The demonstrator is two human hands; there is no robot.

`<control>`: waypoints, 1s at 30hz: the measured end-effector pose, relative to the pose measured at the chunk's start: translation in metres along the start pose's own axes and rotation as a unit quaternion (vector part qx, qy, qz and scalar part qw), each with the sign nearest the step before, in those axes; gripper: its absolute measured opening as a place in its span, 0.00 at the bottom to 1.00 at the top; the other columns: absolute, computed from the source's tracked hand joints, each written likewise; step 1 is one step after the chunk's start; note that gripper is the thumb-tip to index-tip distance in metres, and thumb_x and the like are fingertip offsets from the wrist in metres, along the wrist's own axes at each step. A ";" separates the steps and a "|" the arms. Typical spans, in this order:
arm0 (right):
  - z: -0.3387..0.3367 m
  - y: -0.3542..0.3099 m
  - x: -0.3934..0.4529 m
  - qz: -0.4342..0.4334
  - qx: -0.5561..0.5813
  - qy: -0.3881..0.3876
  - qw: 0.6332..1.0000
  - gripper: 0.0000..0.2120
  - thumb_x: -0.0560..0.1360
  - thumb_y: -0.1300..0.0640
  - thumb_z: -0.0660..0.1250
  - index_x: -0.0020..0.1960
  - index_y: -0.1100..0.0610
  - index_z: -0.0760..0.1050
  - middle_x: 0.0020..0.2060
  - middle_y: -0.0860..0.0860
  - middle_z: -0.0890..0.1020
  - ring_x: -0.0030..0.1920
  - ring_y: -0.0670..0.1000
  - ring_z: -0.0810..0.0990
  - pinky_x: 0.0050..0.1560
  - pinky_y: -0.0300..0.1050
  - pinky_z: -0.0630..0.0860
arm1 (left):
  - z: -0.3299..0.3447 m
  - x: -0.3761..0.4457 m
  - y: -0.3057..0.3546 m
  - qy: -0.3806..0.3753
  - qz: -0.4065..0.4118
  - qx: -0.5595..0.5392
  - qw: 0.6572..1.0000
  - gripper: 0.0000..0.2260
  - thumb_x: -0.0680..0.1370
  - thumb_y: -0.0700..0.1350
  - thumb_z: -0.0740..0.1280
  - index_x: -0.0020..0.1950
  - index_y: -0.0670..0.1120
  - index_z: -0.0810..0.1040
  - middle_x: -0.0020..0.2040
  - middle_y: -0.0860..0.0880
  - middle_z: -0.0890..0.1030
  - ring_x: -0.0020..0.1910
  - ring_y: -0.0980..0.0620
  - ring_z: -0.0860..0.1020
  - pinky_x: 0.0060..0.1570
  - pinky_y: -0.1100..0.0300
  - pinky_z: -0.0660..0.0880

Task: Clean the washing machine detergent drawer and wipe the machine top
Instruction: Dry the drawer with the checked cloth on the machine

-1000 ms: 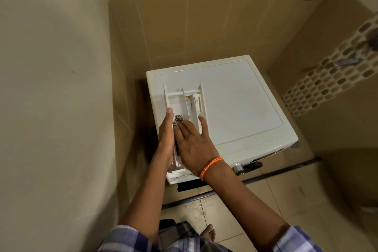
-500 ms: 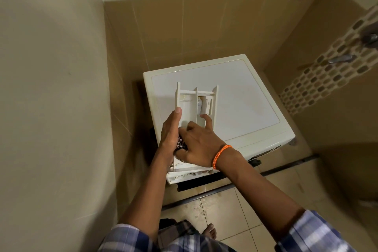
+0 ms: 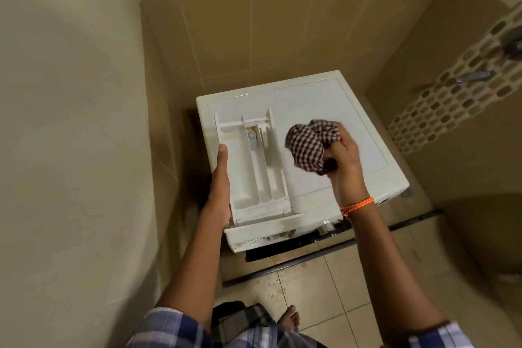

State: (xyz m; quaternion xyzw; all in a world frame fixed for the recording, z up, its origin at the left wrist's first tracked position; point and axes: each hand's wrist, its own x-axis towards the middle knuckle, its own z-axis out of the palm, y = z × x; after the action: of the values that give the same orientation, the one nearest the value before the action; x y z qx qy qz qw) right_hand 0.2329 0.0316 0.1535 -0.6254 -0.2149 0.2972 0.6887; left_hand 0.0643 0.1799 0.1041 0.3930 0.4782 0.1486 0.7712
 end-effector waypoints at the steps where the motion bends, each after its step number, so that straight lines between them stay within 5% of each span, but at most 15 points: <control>1: 0.002 -0.004 -0.004 -0.062 -0.057 0.035 0.996 0.21 0.75 0.62 0.59 0.67 0.60 0.75 0.60 0.55 0.82 0.65 0.56 0.80 0.58 0.59 0.82 | -0.002 0.000 -0.001 -0.005 -0.003 0.001 1.000 0.40 0.70 0.79 0.60 0.78 0.61 0.70 0.67 0.56 0.79 0.67 0.51 0.78 0.74 0.44 0.71; 3: 0.010 -0.004 -0.009 -0.150 -0.202 0.070 0.965 0.22 0.75 0.60 0.61 0.69 0.58 0.73 0.60 0.50 0.81 0.62 0.48 0.80 0.54 0.47 0.81 | -0.004 0.002 -0.003 -0.011 -0.010 0.004 1.000 0.44 0.68 0.82 0.62 0.78 0.61 0.72 0.69 0.53 0.81 0.68 0.48 0.79 0.74 0.40 0.73; 7: 0.030 0.024 -0.023 -0.045 -0.508 -0.087 0.856 0.32 0.73 0.39 0.57 0.76 0.46 0.67 0.72 0.49 0.71 0.67 0.54 0.72 0.56 0.61 0.81 | -0.011 0.022 -0.017 0.003 -0.025 -0.010 1.000 0.52 0.60 0.88 0.64 0.79 0.63 0.72 0.73 0.49 0.80 0.71 0.43 0.79 0.72 0.37 0.75; 13: 0.053 0.042 -0.033 -0.041 -0.483 -0.009 0.874 0.27 0.79 0.32 0.65 0.74 0.40 0.69 0.66 0.50 0.75 0.62 0.53 0.78 0.53 0.53 0.82 | -0.003 0.009 -0.011 0.009 -0.031 0.003 0.999 0.46 0.66 0.86 0.61 0.76 0.59 0.75 0.65 0.45 0.85 0.64 0.42 0.84 0.68 0.37 0.80; 19: 0.048 0.034 -0.025 -0.049 -0.434 0.020 0.900 0.25 0.76 0.50 0.73 0.72 0.45 0.73 0.55 0.51 0.82 0.53 0.54 0.82 0.47 0.49 0.81 | -0.006 0.015 -0.012 0.007 -0.014 -0.004 1.000 0.51 0.60 0.87 0.64 0.77 0.62 0.73 0.69 0.50 0.82 0.68 0.45 0.80 0.72 0.38 0.76; 25: 0.037 0.013 -0.018 -0.140 -0.600 0.139 0.775 0.30 0.75 0.57 0.75 0.75 0.51 0.72 0.62 0.58 0.80 0.57 0.61 0.79 0.45 0.55 0.82 | -0.006 0.018 -0.016 0.018 -0.023 -0.007 1.000 0.49 0.64 0.88 0.61 0.80 0.65 0.69 0.79 0.52 0.75 0.78 0.44 0.73 0.79 0.35 0.67; 28: 0.043 0.030 -0.020 -0.139 -0.656 0.025 0.741 0.30 0.74 0.56 0.75 0.75 0.50 0.73 0.58 0.60 0.78 0.53 0.61 0.78 0.42 0.56 0.83 | 0.010 0.001 -0.002 0.070 -0.001 0.036 0.997 0.39 0.80 0.77 0.52 0.87 0.58 0.60 0.86 0.51 0.63 0.84 0.44 0.62 0.84 0.39 0.57; 30: 0.048 0.047 -0.027 -0.102 -0.705 -0.033 0.701 0.29 0.73 0.56 0.76 0.74 0.49 0.75 0.57 0.61 0.76 0.54 0.62 0.77 0.42 0.54 0.82 | 0.013 0.000 -0.002 0.094 0.017 0.060 0.994 0.36 0.83 0.73 0.51 0.86 0.55 0.60 0.85 0.49 0.65 0.83 0.43 0.64 0.83 0.39 0.60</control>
State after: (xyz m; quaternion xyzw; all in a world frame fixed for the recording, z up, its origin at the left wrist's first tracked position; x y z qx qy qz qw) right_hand 0.1742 0.0502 0.1152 -0.8923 -0.4467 0.0074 0.0646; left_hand 0.0747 0.1727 0.1061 0.4313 0.5495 0.1690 0.6953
